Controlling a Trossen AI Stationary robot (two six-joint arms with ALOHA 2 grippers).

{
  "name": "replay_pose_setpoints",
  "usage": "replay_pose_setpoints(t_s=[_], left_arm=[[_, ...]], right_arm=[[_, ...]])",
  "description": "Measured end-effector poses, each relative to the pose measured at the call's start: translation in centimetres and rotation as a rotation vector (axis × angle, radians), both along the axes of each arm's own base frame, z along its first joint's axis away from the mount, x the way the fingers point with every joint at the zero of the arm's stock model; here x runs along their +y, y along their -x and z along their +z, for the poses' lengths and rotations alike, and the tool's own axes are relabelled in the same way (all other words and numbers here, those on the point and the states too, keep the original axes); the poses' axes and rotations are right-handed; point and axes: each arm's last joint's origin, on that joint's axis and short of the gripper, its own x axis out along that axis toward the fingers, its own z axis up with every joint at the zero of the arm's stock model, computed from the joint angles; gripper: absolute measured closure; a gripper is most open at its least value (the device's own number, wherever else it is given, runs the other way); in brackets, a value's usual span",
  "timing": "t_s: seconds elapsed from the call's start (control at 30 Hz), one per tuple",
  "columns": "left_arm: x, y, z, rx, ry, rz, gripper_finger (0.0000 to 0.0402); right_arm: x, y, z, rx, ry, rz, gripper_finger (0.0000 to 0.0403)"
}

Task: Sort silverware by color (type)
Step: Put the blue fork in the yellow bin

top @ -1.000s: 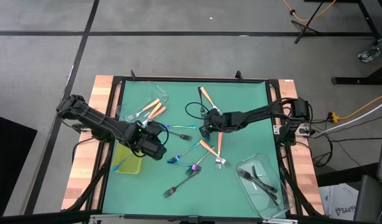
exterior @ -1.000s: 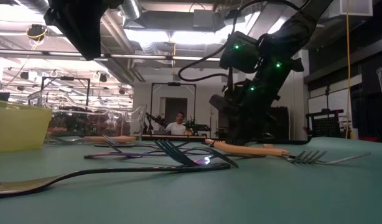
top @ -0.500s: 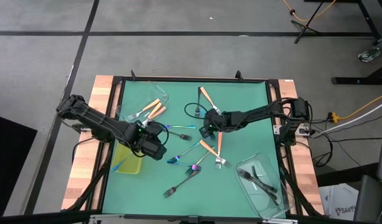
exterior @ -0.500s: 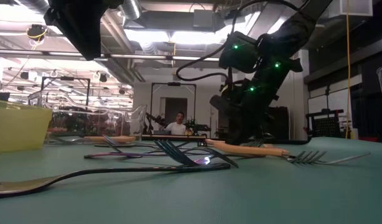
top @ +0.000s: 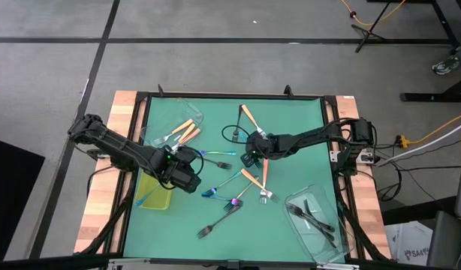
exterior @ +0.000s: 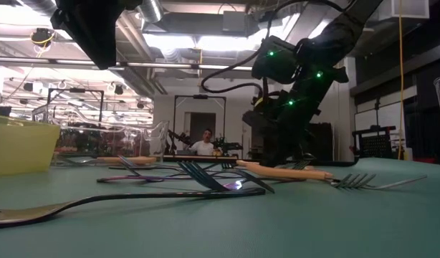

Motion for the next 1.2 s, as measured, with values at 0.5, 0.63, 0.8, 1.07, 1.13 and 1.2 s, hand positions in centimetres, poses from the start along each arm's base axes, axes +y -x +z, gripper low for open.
replay_pose_setpoints(t_s=[0.5, 0.63, 0.8, 1.07, 1.13, 1.2], left_arm=[[0.0, 0.0, 0.0, 0.0, 0.0, 0.0, 0.0273], [0.0, 0.0, 0.0, 0.0, 0.0, 0.0, 0.0273], [0.0, 0.0, 0.0, 0.0, 0.0, 0.0, 0.0273], [0.0, 0.0, 0.0, -0.001, 0.0, 0.0, 0.0273], [0.0, 0.0, 0.0, -0.001, 0.0, 0.0, 0.0273], [0.0, 0.0, 0.0, -0.001, 0.0, 0.0, 0.0273]], right_arm=[[0.0, -1.3, 1.3, 0.013, 0.063, 0.157, 0.0402], [0.0, -1.4, 1.3, 0.016, 0.069, 0.187, 0.0402], [0.0, -1.4, 1.4, 0.023, 0.089, 0.236, 0.0402], [0.0, -1.5, 1.5, 0.042, 0.126, 0.323, 0.0402], [0.0, -1.5, 1.5, 0.045, 0.137, 0.343, 0.0403], [0.0, -1.6, 1.6, 0.045, 0.149, 0.361, 0.0403]])
